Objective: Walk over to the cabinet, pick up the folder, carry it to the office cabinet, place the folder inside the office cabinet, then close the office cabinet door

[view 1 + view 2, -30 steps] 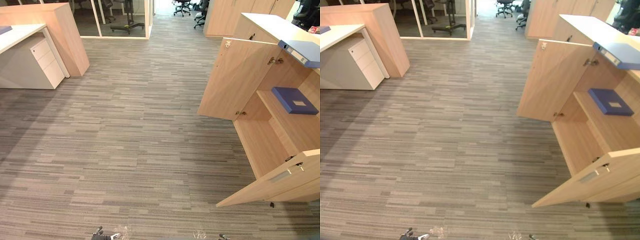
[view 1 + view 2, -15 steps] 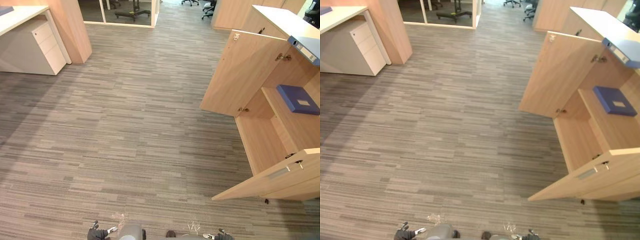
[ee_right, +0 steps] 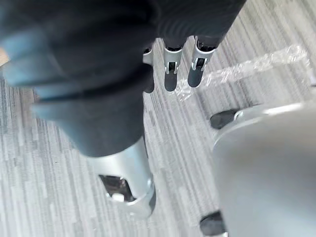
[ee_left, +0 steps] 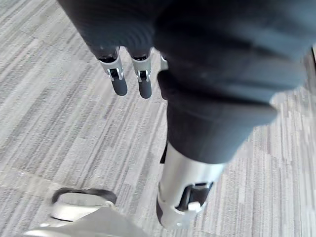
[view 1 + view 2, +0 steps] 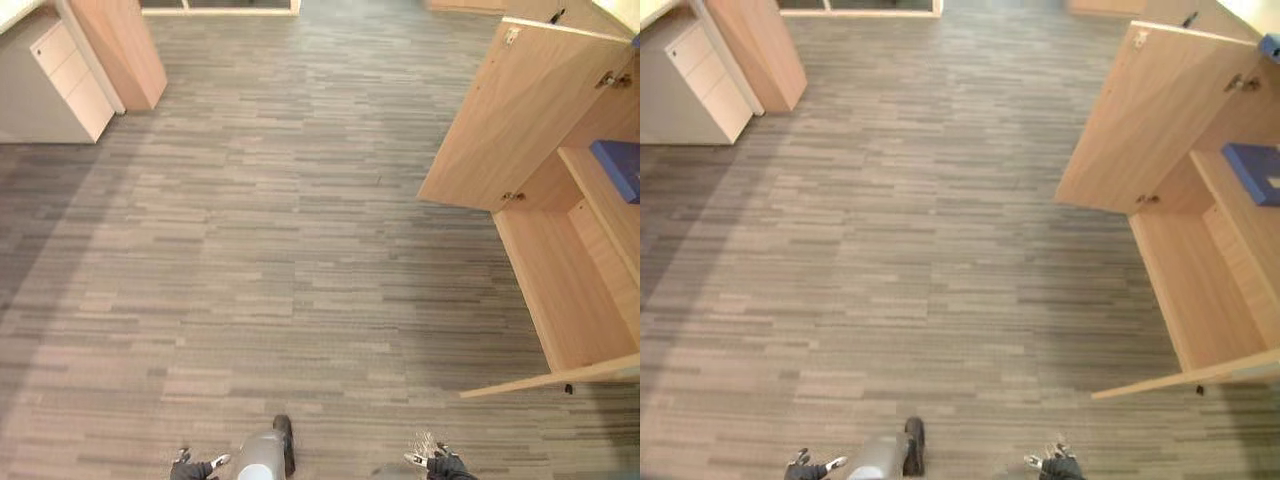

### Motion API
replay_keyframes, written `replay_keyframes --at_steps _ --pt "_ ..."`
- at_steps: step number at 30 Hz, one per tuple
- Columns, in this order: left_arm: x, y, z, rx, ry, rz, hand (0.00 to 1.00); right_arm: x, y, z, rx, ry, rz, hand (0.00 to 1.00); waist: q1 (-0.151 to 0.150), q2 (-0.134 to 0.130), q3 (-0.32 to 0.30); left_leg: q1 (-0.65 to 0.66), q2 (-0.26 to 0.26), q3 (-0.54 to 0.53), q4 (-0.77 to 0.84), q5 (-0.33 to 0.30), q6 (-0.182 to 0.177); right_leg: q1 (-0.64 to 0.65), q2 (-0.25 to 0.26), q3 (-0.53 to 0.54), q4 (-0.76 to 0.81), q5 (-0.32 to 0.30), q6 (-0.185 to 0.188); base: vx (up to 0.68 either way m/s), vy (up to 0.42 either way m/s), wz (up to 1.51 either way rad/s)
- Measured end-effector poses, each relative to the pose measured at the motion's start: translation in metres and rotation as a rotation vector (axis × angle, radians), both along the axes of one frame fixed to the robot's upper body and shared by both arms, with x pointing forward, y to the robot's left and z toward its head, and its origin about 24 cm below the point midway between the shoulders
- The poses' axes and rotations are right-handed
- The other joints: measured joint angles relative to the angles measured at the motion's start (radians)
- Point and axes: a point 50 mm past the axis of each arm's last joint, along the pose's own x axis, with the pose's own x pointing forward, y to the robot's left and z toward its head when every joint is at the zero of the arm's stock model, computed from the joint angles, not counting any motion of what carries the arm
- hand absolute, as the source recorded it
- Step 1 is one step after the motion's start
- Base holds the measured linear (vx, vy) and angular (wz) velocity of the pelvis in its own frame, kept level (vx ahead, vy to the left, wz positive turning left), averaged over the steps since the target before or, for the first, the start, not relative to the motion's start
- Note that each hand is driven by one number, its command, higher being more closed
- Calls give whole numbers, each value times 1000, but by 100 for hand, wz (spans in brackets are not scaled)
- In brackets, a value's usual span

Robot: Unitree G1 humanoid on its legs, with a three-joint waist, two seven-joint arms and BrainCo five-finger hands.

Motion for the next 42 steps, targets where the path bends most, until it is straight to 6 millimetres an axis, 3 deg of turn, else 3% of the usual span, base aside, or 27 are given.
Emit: replay_keyframes --at_steps 2,3,4,5,6,7,8,9,11,13,14,15,16,17,21,24,25,28,30,32,35,37,38,39,40,41,42 --pt "-6 -3 -3 -10 25 -4 0 0 0 0 10 -3 -1 0 -3 15 -25 73 -34 18 -54 3 18 -56 -28 41 155 -5 7 318 226 -57" --pt "-11 -4 -3 -15 35 -13 0 -1 -3 0 9 -3 -17 0 -10 16 -45 117 -63 -12 -88 5 23 -125 -53 46 326 -3 5 316 202 -18" --pt "-6 -2 -2 -13 25 -35 0 3 -5 2 4 -18 -15 0 -21 4 -42 172 -103 -28 -118 -4 41 -203 -94 39 520 25 -39 316 182 3" --pt "-2 -2 -2 -16 16 -47 0 5 -6 2 0 -27 -13 0 -29 2 -39 196 -117 -34 -129 -12 56 -230 -117 22 606 48 -72 384 158 41" --pt "7 -1 0 -18 -5 -71 0 11 -7 4 -2 -43 -6 0 -53 -5 -33 242 -145 -58 -141 -26 81 -274 -171 -40 767 69 -114 370 108 62" --pt "15 -2 1 -25 -26 -90 0 16 -6 5 -6 -55 4 0 -64 -5 -25 283 -147 -82 -158 -27 84 -304 -193 -120 871 22 -116 355 77 59" --pt "22 -5 2 -33 -42 -110 0 20 -8 7 -13 -62 8 0 -64 4 -14 319 -134 -89 -174 -27 84 -315 -177 -178 899 -34 -114 228 13 31" --pt "25 -7 2 -35 -48 -125 0 23 -8 7 -16 -70 7 0 -63 9 -2 346 -121 -90 -185 -28 83 -322 -158 -216 898 -73 -110 199 -42 -2" --pt "34 -13 4 -37 -61 -167 0 34 -5 10 -3 -107 -8 0 -73 26 28 399 -66 -89 -207 -30 79 -368 -58 -338 726 -143 -97 233 -106 -11" --pt "43 -18 5 -39 -75 -202 0 39 -4 12 -1 -131 -14 0 -81 25 46 421 -38 -89 -220 -40 62 -394 7 -387 488 -123 -99 205 -154 7" --pt "44 -21 5 -38 -74 -231 0 38 -4 12 4 -130 -29 0 -83 21 45 444 -27 -89 -242 -54 40 -399 44 -396 317 -51 -100 201 -189 15" --pt "44 -22 5 -39 -73 -242 0 36 -4 11 6 -125 -39 0 -83 14 45 456 -29 -90 -253 -63 27 -397 57 -396 246 0 -105 220 -237 18" --pt "43 -27 3 -52 -65 -253 0 33 -6 10 4 -118 -53 0 -92 8 49 495 -24 -105 -271 -79 6 -383 76 -385 215 132 -177 342 -309 -4" --pt "40 -34 0 -77 -49 -257 0 35 -11 12 -12 -123 -45 0 -93 38 45 505 10 -104 -272 -80 -3 -381 105 -394 221 110 -176 297 -263 -13" --pt "38 -37 -2 -98 -35 -256 0 30 -12 10 -8 -104 -66 0 -106 53 49 490 84 -106 -165 -98 -33 -345 186 -400 222 19 -185 372 -320 -21" --pt "36 -33 -2 -122 -50 -180 0 12 -16 5 -14 -55 -84 0 -111 56 46 393 166 -117 150 -81 -82 -214 271 -412 91 8 -187 346 -258 0" --pt "34 -32 -3 -136 -57 -122 0 4 -19 4 -17 -33 -88 0 -107 60 43 323 206 -122 332 -46 -124 -160 307 -402 39 9 -188 284 -172 -12" --pt "29 -27 -2 -146 -82 -9 0 -5 -21 1 -16 16 -90 0 -86 68 40 187 249 -103 660 -77 -123 -53 371 -321 -35 5 -209 450 -103 -66" --pt "32 -26 0 -144 -102 7 0 -6 -21 0 -16 26 -90 0 -64 66 42 106 243 -81 719 -122 -96 -1 385 -244 -64 4 -222 291 32 -110" --pt "36 -23 2 -135 -117 4 0 -7 -20 0 -14 31 -89 0 -56 60 47 9 218 -89 670 -158 -78 43 376 -179 -81 6 -225 294 111 -111" --pt "43 -24 4 -128 -139 -3 0 -9 -19 -1 -9 38 -94 0 -48 50 54 -86 136 -192 335 -155 -84 102 318 -82 -101 -13 -195 224 182 -97" --pt "43 -24 4 -131 -146 22 0 -9 -18 0 -12 29 -85 0 -44 48 54 -94 107 -324 -38 -64 -87 134 272 -11 -110 -52 -154 347 321 -89" --pt "43 -23 5 -130 -156 38 0 -10 -18 0 -15 25 -80 0 -40 48 54 -98 112 -360 -118 -40 -96 147 260 7 -103 -71 -137 455 384 -74" --pt "43 -23 5 -131 -160 50 0 -10 -18 0 -16 22 -81 0 -36 47 54 -102 118 -374 -137 -25 -106 153 253 19 -94 -88 -126 449 360 -56" --pt "42 -20 5 -131 -162 74 0 -12 -14 0 -8 17 -85 0 -26 32 47 -107 108 -365 -112 77 -141 156 224 38 -70 -115 -102 572 443 -70" --pt "42 -16 6 -122 -169 97 0 -10 -8 -1 7 5 -92 0 -15 17 39 -110 98 -348 -90 155 -135 149 201 53 -59 -117 -93 494 382 -75" --pt "41 -13 6 -116 -172 109 0 -7 -5 -1 17 -6 -98 0 -12 4 35 -118 90 -346 -67 165 -132 148 191 58 -50 -115 -90 484 377 -83"
